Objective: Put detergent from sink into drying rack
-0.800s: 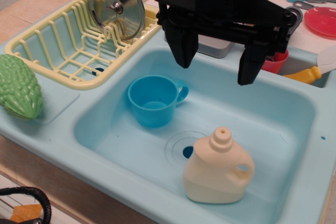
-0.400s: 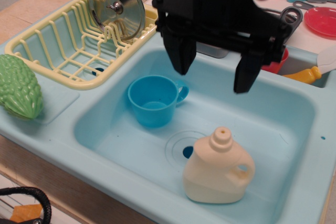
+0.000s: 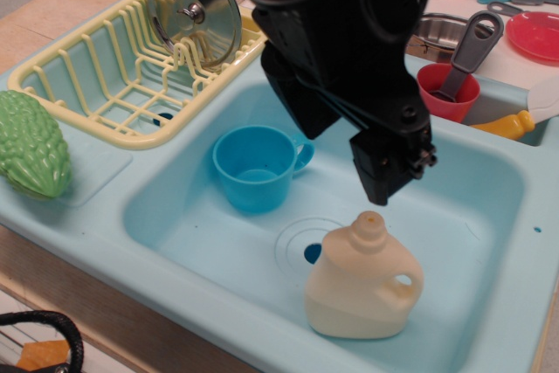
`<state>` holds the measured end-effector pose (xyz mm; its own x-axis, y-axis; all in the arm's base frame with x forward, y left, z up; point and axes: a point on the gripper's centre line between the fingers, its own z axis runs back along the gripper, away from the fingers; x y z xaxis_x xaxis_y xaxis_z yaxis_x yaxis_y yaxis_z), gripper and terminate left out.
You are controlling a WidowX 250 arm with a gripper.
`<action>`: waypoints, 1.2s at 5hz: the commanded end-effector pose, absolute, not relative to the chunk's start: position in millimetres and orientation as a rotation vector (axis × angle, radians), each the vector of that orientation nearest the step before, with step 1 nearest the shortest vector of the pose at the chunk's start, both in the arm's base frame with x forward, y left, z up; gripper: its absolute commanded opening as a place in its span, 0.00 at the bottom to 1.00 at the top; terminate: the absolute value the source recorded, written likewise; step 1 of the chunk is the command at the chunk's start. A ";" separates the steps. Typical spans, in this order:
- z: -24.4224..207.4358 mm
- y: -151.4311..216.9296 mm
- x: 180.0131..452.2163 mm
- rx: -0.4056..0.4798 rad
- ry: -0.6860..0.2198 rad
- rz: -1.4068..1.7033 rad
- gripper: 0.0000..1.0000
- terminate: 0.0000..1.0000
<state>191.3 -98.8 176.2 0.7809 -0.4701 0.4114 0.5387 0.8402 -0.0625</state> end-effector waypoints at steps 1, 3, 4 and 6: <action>172.7 -108.2 183.1 -0.267 -0.374 -0.648 1.00 0.00; 146.0 -110.4 180.9 -0.347 -0.395 -0.708 1.00 0.00; 130.9 -109.4 179.5 -0.389 -0.411 -0.698 1.00 0.00; 104.1 -110.4 174.4 -0.449 -0.402 -0.586 0.00 0.00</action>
